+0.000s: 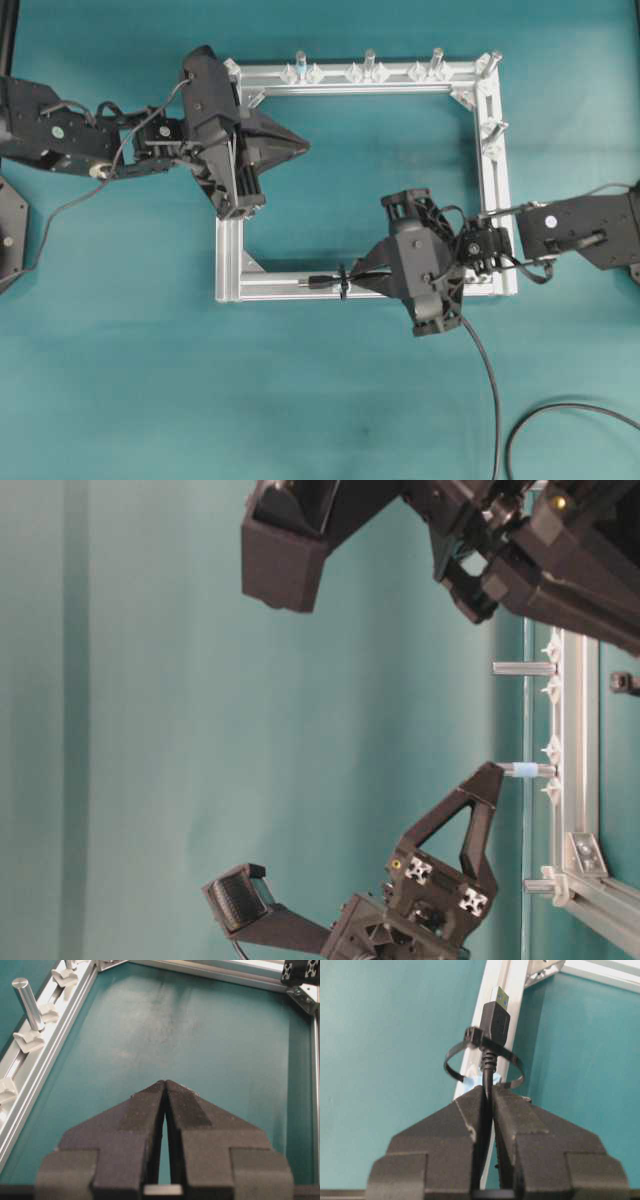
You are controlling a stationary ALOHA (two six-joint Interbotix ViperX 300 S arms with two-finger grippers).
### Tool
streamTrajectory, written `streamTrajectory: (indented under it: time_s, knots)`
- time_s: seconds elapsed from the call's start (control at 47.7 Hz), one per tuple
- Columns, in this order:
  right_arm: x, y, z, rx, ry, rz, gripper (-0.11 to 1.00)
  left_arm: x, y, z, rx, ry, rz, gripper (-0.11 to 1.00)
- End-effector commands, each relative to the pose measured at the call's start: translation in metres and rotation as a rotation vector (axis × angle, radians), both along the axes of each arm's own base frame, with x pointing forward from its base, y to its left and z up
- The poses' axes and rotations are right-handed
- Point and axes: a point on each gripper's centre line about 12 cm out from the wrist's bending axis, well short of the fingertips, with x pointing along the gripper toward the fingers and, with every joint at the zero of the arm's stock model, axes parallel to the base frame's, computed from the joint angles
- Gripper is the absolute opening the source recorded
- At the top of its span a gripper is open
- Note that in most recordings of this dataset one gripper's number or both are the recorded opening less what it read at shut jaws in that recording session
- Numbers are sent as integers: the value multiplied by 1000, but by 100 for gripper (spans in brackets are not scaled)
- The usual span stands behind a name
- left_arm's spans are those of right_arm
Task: Insert the wire through the string loop located in the center.
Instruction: 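Push the USB plug through the zip-tie loop with the right gripper, then move the left gripper toward the plug emerging from the loop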
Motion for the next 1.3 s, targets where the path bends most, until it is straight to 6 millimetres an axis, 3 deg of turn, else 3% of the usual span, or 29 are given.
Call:
streamTrajectory:
  time_s: [0.0,0.629,1.28]
  knots:
    - [9,0,12,7,-42,-5,7,2,-2,13,8,-38,-6,0]
    - [8,0,11,5,-41,-2,7,5,-14,15,7,-44,-39,0]
    - [8,0,11,2,-46,1,7,10,-84,12,-5,1,-230,0]
